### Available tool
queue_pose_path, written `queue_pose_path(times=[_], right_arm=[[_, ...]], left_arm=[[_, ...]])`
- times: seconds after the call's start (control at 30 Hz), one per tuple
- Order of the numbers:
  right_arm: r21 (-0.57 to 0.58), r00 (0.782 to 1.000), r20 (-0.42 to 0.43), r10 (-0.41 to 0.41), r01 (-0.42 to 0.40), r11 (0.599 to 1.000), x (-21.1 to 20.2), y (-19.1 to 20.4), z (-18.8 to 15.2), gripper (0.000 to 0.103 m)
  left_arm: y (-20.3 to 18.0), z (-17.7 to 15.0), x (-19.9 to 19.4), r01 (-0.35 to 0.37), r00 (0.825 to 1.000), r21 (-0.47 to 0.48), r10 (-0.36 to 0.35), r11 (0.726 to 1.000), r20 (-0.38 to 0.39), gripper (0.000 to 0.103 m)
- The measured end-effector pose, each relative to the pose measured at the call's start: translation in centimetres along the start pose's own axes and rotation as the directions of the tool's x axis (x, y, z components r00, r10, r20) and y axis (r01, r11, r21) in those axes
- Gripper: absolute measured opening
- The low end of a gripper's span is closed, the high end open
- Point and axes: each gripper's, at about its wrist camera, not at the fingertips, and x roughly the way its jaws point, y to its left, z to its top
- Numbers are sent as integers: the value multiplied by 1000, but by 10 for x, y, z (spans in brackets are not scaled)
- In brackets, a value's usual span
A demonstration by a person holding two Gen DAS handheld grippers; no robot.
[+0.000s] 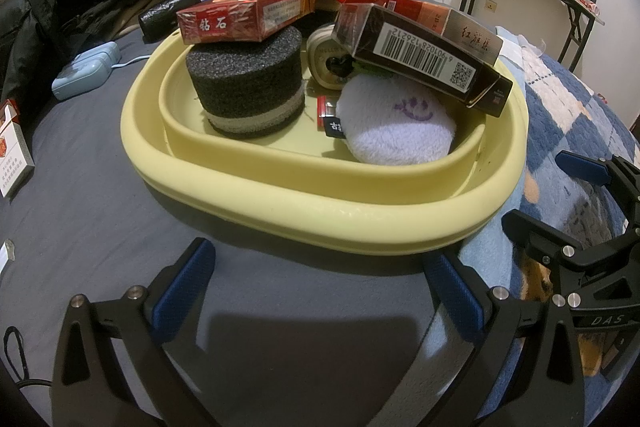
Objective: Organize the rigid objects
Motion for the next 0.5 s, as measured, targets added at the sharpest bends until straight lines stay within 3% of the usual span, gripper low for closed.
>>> queue_pose_path(times=[0.5], right_arm=[[0, 1000, 0, 0, 0, 1000, 0, 0, 0, 103]], left_arm=[[0, 0, 0, 0, 1000, 0, 0, 1000, 0, 103]])
